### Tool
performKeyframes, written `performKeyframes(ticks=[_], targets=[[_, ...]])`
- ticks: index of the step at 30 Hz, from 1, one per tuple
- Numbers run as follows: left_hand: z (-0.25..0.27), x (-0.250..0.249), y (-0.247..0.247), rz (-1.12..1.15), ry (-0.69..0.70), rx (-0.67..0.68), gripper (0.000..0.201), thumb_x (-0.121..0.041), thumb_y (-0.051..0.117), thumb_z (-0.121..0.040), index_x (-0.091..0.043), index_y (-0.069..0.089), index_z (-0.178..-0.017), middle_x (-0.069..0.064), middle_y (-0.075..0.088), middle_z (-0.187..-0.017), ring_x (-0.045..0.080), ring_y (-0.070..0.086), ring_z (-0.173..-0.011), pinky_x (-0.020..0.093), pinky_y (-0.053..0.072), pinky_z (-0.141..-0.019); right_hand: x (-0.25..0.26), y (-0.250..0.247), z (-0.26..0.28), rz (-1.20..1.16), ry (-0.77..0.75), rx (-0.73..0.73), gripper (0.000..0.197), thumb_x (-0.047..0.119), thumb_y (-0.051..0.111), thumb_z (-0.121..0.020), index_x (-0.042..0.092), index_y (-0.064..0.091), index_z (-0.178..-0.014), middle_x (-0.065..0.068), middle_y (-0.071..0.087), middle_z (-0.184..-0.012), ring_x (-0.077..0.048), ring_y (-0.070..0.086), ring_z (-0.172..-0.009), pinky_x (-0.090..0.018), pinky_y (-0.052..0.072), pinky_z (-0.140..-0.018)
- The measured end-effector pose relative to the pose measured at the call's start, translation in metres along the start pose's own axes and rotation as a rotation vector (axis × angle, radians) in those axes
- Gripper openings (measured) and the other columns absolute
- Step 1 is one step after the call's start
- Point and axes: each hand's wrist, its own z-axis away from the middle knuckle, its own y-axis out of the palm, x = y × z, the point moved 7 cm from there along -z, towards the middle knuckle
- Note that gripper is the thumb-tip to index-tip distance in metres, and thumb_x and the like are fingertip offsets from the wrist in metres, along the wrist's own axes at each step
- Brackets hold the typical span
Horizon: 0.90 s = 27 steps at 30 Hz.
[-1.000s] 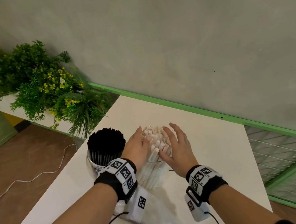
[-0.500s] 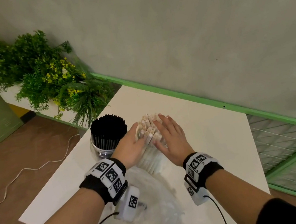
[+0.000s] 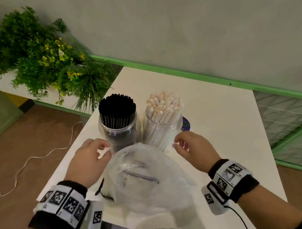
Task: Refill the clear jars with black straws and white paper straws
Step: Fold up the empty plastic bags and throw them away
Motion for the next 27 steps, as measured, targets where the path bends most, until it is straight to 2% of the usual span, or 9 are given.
performKeyframes(ticks=[2, 4, 6, 8, 11, 15, 22, 25, 27], targets=[[0.002, 0.03, 0.013, -0.038, -0.161, 0.19, 0.033, -0.051, 0.057, -0.088, -0.029, 0.058, -0.113, -0.002, 0.057, -0.108, 0.018, 0.059, -0.093, 0.034, 0.044, -0.083, -0.031, 0.025, 0.028, 0.138, 0.299, 0.334, 0.041, 0.056, 0.053, -0.089, 0.024, 0.054, -0.115, 0.007, 0.054, -0.102, -0.014, 0.055, -0.089, -0.031, 0.046, -0.079], [0.01, 0.04, 0.028, 0.092, -0.285, 0.383, 0.037, -0.058, 0.051, -0.089, -0.03, 0.057, -0.11, -0.001, 0.06, -0.111, 0.021, 0.061, -0.093, 0.034, 0.044, -0.078, -0.05, 0.044, 0.06, 0.086, 0.542, 0.567, 0.057, 0.061, 0.055, -0.086, 0.025, 0.045, -0.128, 0.001, 0.052, -0.12, -0.02, 0.056, -0.104, -0.033, 0.046, -0.086], [0.017, 0.039, 0.036, 0.304, -0.367, 0.48, 0.031, -0.056, 0.051, -0.09, -0.03, 0.06, -0.106, 0.0, 0.062, -0.111, 0.021, 0.064, -0.085, 0.033, 0.048, -0.071, -0.051, 0.06, 0.085, -0.13, 0.733, 0.646, 0.054, 0.053, 0.06, -0.086, 0.025, 0.041, -0.128, -0.003, 0.055, -0.119, -0.023, 0.059, -0.1, -0.032, 0.053, -0.073], [0.02, 0.034, 0.041, 0.393, -0.368, 0.53, 0.032, -0.055, 0.053, -0.09, -0.03, 0.062, -0.108, 0.003, 0.064, -0.109, 0.023, 0.065, -0.086, 0.033, 0.053, -0.073, -0.043, 0.071, 0.099, -0.321, 0.825, 0.577, 0.041, 0.037, 0.065, -0.088, 0.021, 0.045, -0.121, -0.004, 0.059, -0.103, -0.021, 0.063, -0.083, -0.029, 0.055, -0.061], [0.019, 0.028, 0.044, 0.449, -0.31, 0.552, 0.033, -0.047, 0.059, -0.089, -0.023, 0.061, -0.112, 0.006, 0.067, -0.106, 0.023, 0.066, -0.091, 0.035, 0.056, -0.075, -0.034, 0.072, 0.106, -0.329, 0.8, 0.308, 0.015, 0.016, 0.06, -0.087, 0.015, 0.055, -0.101, -0.002, 0.061, -0.082, -0.02, 0.064, -0.066, -0.036, 0.056, -0.067], [0.013, 0.025, 0.034, 0.461, -0.175, 0.464, 0.02, -0.032, 0.062, -0.091, -0.016, 0.058, -0.103, 0.006, 0.063, -0.1, 0.024, 0.067, -0.088, 0.034, 0.055, -0.067, -0.019, 0.061, 0.112, -0.279, 0.782, 0.091, 0.016, 0.012, 0.057, -0.083, 0.023, 0.051, -0.074, -0.002, 0.06, -0.078, -0.028, 0.062, -0.074, -0.039, 0.052, -0.072], [-0.001, 0.028, -0.009, 0.079, 0.025, 0.143, 0.021, -0.023, 0.066, -0.086, -0.015, 0.049, -0.077, 0.003, 0.056, -0.074, 0.022, 0.051, -0.07, 0.03, 0.034, -0.058, 0.0, 0.01, 0.118, -0.108, 0.75, -0.241, 0.011, 0.011, 0.057, -0.084, 0.019, 0.053, -0.079, 0.004, 0.057, -0.075, -0.023, 0.053, -0.072, -0.029, 0.036, -0.062], [-0.003, 0.021, -0.025, 0.034, 0.082, 0.098, 0.026, -0.022, 0.069, -0.084, -0.017, 0.046, -0.074, 0.004, 0.056, -0.068, 0.023, 0.055, -0.067, 0.03, 0.036, -0.055, 0.006, -0.007, 0.117, -0.08, 0.699, -0.318, 0.01, 0.007, 0.059, -0.081, 0.016, 0.055, -0.083, 0.004, 0.058, -0.078, -0.021, 0.054, -0.071, -0.028, 0.036, -0.063], [-0.001, 0.013, -0.028, 0.187, 0.103, 0.154, 0.022, -0.018, 0.071, -0.084, -0.012, 0.05, -0.078, 0.006, 0.058, -0.07, 0.024, 0.059, -0.065, 0.03, 0.045, -0.057, 0.01, -0.018, 0.116, -0.097, 0.644, -0.373, 0.013, 0.004, 0.06, -0.08, 0.015, 0.055, -0.083, 0.002, 0.059, -0.08, -0.022, 0.055, -0.069, -0.029, 0.037, -0.063]])
